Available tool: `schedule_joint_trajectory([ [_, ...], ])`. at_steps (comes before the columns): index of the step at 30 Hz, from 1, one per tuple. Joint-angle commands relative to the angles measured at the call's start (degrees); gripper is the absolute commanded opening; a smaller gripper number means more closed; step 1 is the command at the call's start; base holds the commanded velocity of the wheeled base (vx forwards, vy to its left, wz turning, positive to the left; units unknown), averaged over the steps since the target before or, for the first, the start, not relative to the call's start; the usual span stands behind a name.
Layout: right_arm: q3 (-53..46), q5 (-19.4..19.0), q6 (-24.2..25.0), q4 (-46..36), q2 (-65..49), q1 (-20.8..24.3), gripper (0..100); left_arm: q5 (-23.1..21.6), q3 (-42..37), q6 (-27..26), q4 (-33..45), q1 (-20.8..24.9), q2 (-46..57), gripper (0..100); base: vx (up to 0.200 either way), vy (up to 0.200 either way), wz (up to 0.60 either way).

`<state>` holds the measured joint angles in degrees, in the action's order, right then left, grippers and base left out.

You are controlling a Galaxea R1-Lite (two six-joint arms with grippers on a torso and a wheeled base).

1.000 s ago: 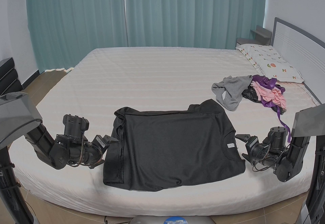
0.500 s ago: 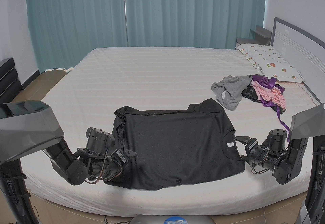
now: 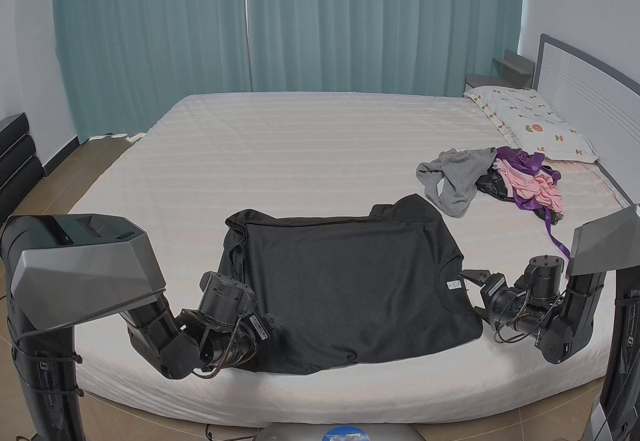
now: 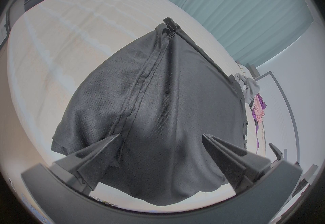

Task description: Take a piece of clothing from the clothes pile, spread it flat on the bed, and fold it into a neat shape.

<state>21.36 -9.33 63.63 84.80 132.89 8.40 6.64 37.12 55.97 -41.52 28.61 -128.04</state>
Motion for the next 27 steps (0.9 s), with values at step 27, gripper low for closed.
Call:
schedule_joint_trajectory([
  [27,-1.8,0.0,0.0,2.5,-0.4,0.1,100,0.3,-7.9,-4.1,0.3,-25.2,8.2,100,0.0,0.0,0.0],
])
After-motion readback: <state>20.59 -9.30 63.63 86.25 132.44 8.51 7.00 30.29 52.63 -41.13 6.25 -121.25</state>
